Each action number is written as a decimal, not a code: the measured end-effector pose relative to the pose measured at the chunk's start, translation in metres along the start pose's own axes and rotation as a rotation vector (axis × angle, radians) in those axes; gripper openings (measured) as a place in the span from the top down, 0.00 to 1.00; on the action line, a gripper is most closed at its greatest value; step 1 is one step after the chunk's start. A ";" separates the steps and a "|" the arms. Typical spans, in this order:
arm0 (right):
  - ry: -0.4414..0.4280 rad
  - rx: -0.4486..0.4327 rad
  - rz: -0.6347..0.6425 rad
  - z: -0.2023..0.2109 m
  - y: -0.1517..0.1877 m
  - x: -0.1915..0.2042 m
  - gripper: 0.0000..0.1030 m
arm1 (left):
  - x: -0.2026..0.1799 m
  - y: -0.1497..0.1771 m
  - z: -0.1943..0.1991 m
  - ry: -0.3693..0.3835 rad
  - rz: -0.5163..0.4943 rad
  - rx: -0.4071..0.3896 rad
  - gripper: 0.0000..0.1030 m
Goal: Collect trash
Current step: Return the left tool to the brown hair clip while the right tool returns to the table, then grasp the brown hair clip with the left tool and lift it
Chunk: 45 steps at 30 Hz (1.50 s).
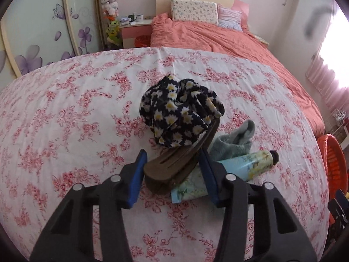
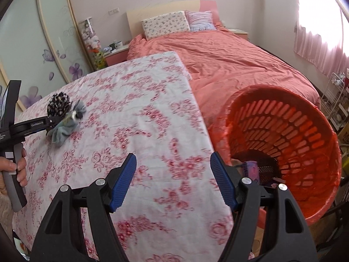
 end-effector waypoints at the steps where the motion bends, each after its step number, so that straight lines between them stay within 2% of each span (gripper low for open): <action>1: -0.003 0.004 0.004 -0.001 0.001 0.003 0.32 | 0.000 0.000 0.000 -0.001 -0.002 -0.003 0.58; 6: -0.011 0.010 0.033 -0.001 0.004 0.017 0.32 | 0.009 -0.001 0.003 -0.017 0.016 -0.012 0.65; 11: -0.015 0.014 0.044 -0.002 0.005 0.025 0.32 | 0.036 0.008 0.004 -0.053 0.053 0.000 0.66; 14: -0.019 0.021 0.045 -0.006 0.006 0.029 0.32 | 0.046 0.017 0.010 -0.049 0.056 -0.004 0.66; 17: -0.026 0.029 0.050 -0.009 0.006 0.035 0.32 | 0.049 0.019 0.012 -0.047 0.054 -0.007 0.65; 21: -0.033 0.034 0.069 -0.010 0.009 0.045 0.32 | 0.047 0.013 0.010 -0.045 0.060 -0.010 0.57; 24: -0.031 0.037 0.075 -0.010 0.010 0.047 0.32 | 0.045 0.011 0.005 -0.054 0.052 -0.003 0.57; 26: -0.030 0.039 0.071 -0.010 0.010 0.046 0.32 | 0.045 0.014 0.005 -0.083 0.036 -0.013 0.62; 32: -0.034 0.044 0.070 -0.012 0.010 0.046 0.32 | 0.054 0.031 0.015 -0.061 0.049 -0.016 0.71; 35: -0.036 0.047 0.080 -0.013 0.011 0.051 0.32 | 0.057 0.035 0.017 -0.059 0.053 -0.015 0.69; 37: -0.038 0.050 0.085 -0.014 0.013 0.054 0.32 | 0.058 0.033 0.015 -0.061 0.062 -0.010 0.60; 40: -0.037 0.055 0.094 -0.014 0.014 0.056 0.32 | 0.053 0.029 0.010 -0.065 0.063 -0.011 0.54; 44: -0.035 0.059 0.094 -0.015 0.014 0.055 0.32 | 0.046 0.024 0.005 -0.108 0.030 -0.027 0.54; 45: -0.036 0.061 0.091 -0.015 0.014 0.054 0.32 | 0.045 0.023 0.005 -0.105 0.026 -0.028 0.60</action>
Point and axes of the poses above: each gripper's, at about its wrist camera, not at the fingertips, and z roughly against the way its jaws point, x to its left, y to its underside, the point moved 6 cm from there along -z, roughly the way its jaws point, and after that the axes turned 10 degrees about x, right-handed, at the moved point
